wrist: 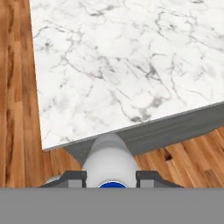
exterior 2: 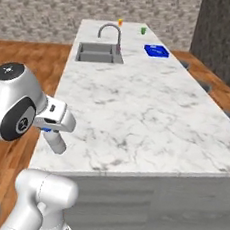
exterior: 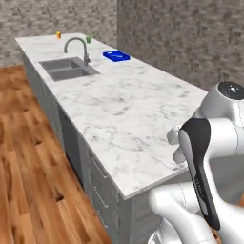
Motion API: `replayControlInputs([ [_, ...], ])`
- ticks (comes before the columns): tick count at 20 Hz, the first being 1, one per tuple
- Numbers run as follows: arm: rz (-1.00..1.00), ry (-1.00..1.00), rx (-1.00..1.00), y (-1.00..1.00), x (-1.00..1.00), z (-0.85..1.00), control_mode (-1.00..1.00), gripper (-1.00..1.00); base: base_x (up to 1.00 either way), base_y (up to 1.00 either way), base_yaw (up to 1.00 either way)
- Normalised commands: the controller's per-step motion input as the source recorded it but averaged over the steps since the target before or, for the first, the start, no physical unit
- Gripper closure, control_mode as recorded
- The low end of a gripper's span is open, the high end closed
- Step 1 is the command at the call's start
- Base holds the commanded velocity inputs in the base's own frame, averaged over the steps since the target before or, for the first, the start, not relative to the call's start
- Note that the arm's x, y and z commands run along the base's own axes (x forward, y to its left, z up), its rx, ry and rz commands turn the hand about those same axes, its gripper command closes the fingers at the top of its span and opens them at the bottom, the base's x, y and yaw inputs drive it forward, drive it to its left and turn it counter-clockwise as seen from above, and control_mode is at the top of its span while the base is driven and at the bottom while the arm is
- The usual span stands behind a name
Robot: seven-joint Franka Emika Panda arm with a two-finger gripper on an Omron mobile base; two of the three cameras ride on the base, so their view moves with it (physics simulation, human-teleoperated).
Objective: Place the drinks on the dining counter in a tight cluster.
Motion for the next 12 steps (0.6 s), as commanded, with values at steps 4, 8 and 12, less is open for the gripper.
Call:
replayControlInputs([
  [4, 0.00, 0.00, 0.00, 0.00, 0.00, 0.00, 1.00, 1.00, 0.00, -1.00, 0.27],
  [8, 0.00, 0.00, 0.00, 0.00, 0.00, 0.00, 1.00, 1.00, 0.06, -1.00, 0.25],
  [12, 0.00, 0.00, 0.00, 0.00, 0.00, 0.00, 1.00, 1.00, 0.46, -1.00, 0.30],
])
